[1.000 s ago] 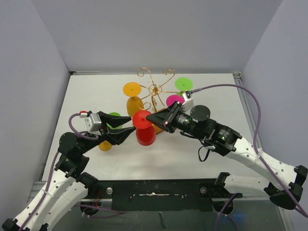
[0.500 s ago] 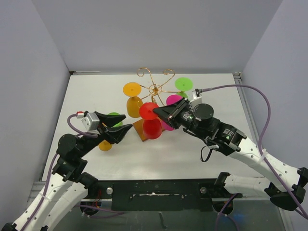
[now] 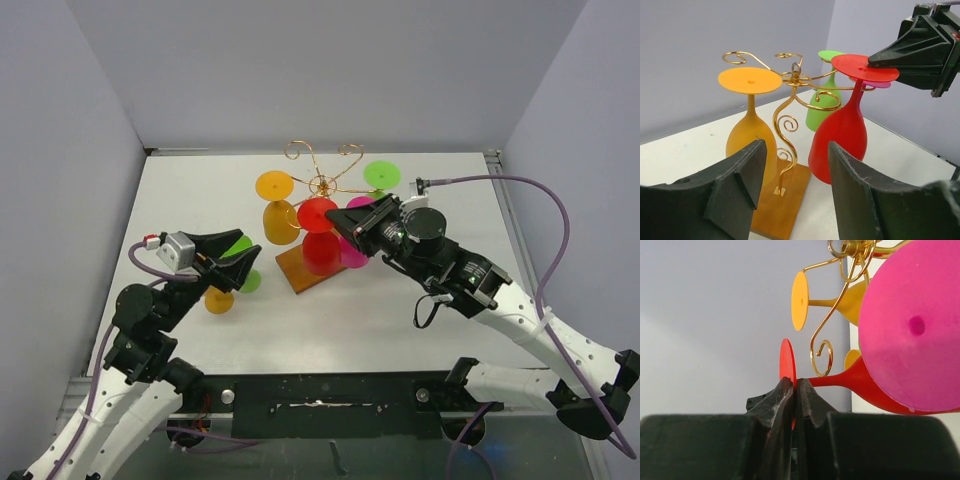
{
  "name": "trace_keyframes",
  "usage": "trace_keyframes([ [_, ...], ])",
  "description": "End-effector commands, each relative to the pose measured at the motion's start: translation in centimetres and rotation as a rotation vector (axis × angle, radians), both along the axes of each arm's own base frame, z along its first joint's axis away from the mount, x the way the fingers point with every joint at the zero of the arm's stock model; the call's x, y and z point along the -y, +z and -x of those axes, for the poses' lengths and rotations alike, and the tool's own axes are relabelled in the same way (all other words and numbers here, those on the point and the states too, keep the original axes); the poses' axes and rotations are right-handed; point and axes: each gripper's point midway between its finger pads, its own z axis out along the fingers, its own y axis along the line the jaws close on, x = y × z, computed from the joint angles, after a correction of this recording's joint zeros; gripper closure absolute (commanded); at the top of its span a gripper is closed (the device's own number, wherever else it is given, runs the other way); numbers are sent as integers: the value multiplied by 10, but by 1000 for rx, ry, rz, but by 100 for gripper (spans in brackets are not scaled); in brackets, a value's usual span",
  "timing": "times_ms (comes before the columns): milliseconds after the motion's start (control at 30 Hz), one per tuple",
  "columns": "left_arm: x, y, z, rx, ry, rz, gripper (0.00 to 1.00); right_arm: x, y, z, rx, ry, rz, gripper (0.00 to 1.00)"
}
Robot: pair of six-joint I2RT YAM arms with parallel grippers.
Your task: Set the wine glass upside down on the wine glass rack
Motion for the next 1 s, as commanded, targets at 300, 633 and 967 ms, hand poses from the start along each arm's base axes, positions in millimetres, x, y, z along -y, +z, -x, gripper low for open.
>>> trace_keyframes([
  [300, -20, 15, -5, 42, 113, 29, 45, -8, 25, -28, 60, -32, -77, 100],
  [633, -23, 15, -5, 42, 128, 30, 44, -17, 26, -35, 68, -11, -75, 100],
  [967, -24, 16, -6, 43, 133, 31, 43, -29, 30, -34, 89, 45, -75, 100],
])
